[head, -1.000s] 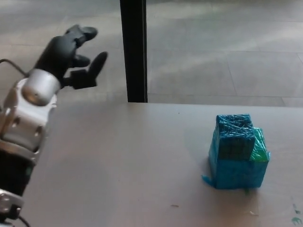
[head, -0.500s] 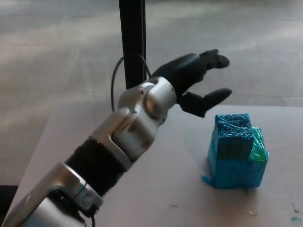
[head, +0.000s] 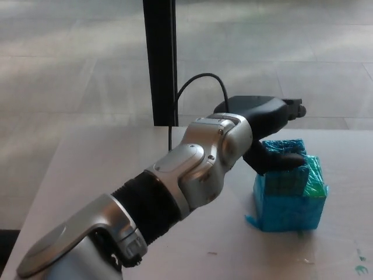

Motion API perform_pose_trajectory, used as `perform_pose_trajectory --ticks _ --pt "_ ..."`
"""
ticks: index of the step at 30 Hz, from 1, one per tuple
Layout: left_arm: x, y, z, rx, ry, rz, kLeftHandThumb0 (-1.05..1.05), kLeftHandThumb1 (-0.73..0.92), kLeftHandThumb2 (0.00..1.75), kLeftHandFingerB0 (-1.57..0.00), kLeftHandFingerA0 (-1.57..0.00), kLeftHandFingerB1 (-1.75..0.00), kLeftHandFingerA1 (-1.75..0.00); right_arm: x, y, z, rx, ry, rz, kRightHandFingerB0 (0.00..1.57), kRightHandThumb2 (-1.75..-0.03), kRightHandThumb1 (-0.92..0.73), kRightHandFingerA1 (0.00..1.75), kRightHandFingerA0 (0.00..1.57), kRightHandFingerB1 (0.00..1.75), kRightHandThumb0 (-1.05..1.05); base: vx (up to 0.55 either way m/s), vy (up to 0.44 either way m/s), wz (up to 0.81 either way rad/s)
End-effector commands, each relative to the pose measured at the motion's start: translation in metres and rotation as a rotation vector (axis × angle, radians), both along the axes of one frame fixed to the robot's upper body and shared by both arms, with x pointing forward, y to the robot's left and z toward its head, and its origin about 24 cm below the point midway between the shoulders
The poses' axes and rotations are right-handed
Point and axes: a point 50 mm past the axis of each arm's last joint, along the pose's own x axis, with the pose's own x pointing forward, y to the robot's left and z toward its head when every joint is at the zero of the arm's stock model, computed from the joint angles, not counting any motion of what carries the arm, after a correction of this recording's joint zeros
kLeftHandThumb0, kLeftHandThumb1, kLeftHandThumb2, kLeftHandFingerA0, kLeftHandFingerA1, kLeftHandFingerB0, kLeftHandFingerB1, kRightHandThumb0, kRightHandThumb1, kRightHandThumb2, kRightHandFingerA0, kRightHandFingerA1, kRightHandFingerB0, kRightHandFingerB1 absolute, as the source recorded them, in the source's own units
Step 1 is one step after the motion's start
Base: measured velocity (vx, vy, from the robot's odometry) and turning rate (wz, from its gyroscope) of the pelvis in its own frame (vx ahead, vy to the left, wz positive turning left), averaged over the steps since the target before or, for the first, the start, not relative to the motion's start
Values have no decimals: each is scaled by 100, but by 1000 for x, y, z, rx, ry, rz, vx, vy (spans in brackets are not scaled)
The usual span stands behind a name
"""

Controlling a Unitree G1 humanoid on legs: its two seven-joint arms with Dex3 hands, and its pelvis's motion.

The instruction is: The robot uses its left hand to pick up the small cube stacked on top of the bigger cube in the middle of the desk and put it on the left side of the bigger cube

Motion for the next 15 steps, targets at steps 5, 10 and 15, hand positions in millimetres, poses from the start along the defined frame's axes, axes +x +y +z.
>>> perform_pose_trajectory --ticks 5,10,15 --pt "3 3 8 259 -71 -32 -105 80 67 -4 0 -34 0 8 -6 10 -28 -11 15 72 -91 -23 95 94 75 -46 0 0 0" --pt "3 4 0 268 5 -3 -105 58 115 -8 0 -12 -26 12 -5 14 -47 -18 50 70 -95 -24 93 90 77 -49 0 0 0" --pt "0 -1 -6 224 106 1 -101 55 110 -5 0 -10 -31 13 -6 16 -63 -21 69 70 -97 -22 93 89 77 -47 0 0 0"
